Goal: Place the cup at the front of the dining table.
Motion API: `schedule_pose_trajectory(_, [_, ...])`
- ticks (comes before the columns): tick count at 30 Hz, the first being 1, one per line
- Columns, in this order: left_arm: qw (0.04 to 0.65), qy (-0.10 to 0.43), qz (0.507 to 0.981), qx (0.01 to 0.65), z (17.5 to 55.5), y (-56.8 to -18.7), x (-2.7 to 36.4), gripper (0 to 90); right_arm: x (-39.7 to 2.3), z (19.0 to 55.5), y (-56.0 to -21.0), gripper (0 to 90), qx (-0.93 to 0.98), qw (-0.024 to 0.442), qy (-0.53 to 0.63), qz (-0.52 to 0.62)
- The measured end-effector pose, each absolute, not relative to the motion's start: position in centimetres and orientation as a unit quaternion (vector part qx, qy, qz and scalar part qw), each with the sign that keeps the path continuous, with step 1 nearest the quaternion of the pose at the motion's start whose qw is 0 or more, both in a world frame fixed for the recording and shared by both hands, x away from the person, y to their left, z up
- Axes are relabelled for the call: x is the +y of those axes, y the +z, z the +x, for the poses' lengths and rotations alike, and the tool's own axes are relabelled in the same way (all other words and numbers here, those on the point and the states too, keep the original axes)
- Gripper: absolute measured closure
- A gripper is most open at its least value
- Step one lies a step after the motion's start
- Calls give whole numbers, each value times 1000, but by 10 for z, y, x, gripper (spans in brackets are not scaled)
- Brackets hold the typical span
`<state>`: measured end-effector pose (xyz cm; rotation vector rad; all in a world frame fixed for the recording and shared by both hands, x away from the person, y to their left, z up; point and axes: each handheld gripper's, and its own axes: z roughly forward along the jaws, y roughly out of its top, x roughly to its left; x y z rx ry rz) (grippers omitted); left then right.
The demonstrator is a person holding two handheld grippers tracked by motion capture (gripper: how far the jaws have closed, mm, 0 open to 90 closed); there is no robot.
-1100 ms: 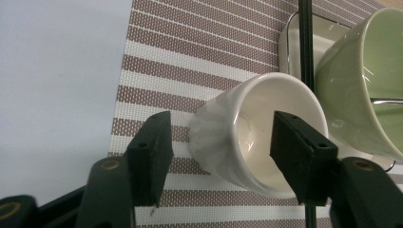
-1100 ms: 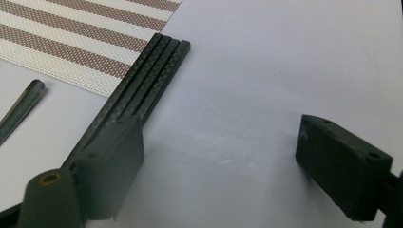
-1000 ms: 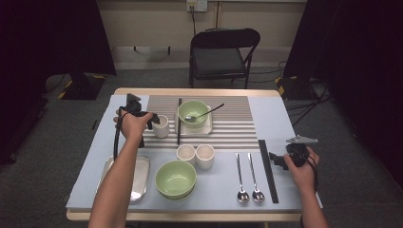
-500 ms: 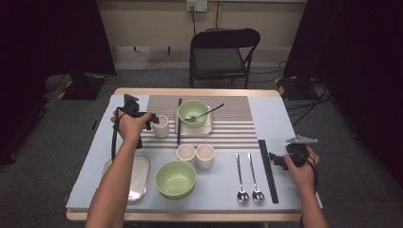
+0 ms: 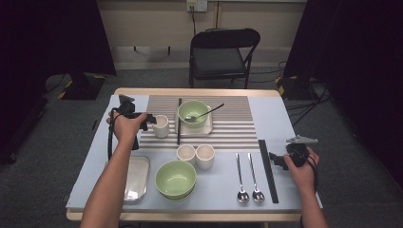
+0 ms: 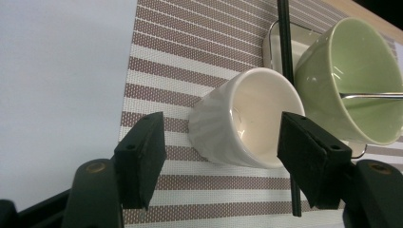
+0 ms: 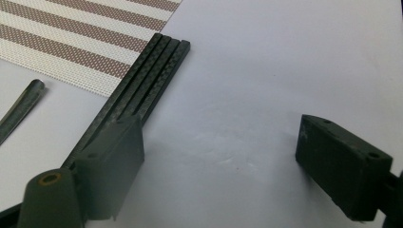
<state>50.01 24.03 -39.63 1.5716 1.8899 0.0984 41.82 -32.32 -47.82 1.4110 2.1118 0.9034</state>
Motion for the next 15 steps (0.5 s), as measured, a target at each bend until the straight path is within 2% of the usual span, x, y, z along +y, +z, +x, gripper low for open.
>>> schedule_pose_trajectory(15, [334, 39, 617, 712, 490, -388, 244, 333, -323, 418, -478, 149, 764, 221, 327, 510])
